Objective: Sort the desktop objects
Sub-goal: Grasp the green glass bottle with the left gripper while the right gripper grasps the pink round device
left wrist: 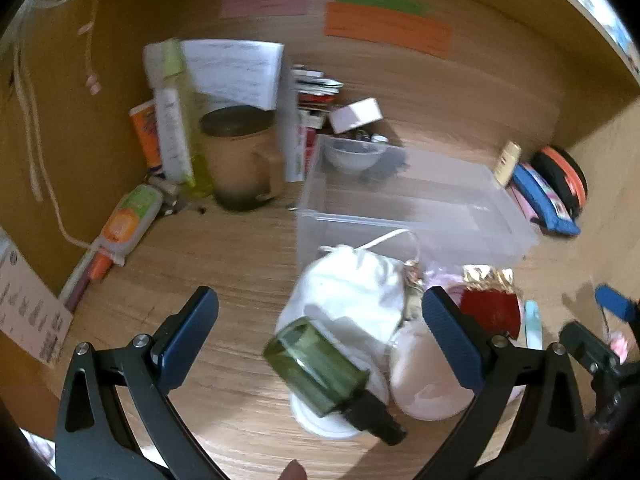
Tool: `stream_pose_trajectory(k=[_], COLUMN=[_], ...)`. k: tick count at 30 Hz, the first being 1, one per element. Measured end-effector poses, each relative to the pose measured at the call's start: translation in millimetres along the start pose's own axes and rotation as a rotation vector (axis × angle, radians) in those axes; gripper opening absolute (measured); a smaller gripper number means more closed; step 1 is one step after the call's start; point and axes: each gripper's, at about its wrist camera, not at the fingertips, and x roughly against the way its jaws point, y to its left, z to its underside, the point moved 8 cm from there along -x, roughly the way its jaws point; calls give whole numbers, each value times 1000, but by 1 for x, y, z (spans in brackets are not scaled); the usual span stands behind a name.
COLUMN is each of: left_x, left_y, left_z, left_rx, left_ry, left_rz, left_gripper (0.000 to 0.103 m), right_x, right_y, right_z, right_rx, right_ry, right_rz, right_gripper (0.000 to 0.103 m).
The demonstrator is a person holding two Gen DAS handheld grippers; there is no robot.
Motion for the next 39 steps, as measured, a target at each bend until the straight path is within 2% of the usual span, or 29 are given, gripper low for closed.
stream_pose_trajectory(k=[5, 15, 26, 28, 30, 35, 37, 39], left_x=[-2, 0, -18, -24, -31, -43, -47, -50], left_y=[16, 26, 21, 19, 17, 13, 12, 10], left_z=[10, 38, 43, 44, 45, 49, 49, 49], left_rx=[71, 61, 123, 129, 129, 143, 147, 143], left_ry=[30, 75, 122, 138, 167, 190, 196, 201], left_rz=[39, 41, 145, 162, 182, 213, 226, 228], left_gripper=[103, 103, 103, 97, 81, 72, 66, 58], right_x=[6, -5, -25, -30, -33, -42, -46, -48], right_y=[4, 21, 48, 50, 51, 54, 54, 53], right_z=[5, 32, 47, 48, 48, 50, 52, 52], right_rx=[28, 34, 73, 80, 85, 104, 108, 110], right_ry=[-10, 57, 110, 114, 114, 130, 140, 142], right_rz=[4, -75, -144, -137, -133, -135, -133, -133], right_gripper=[103, 103, 103, 103, 102, 92, 78, 73])
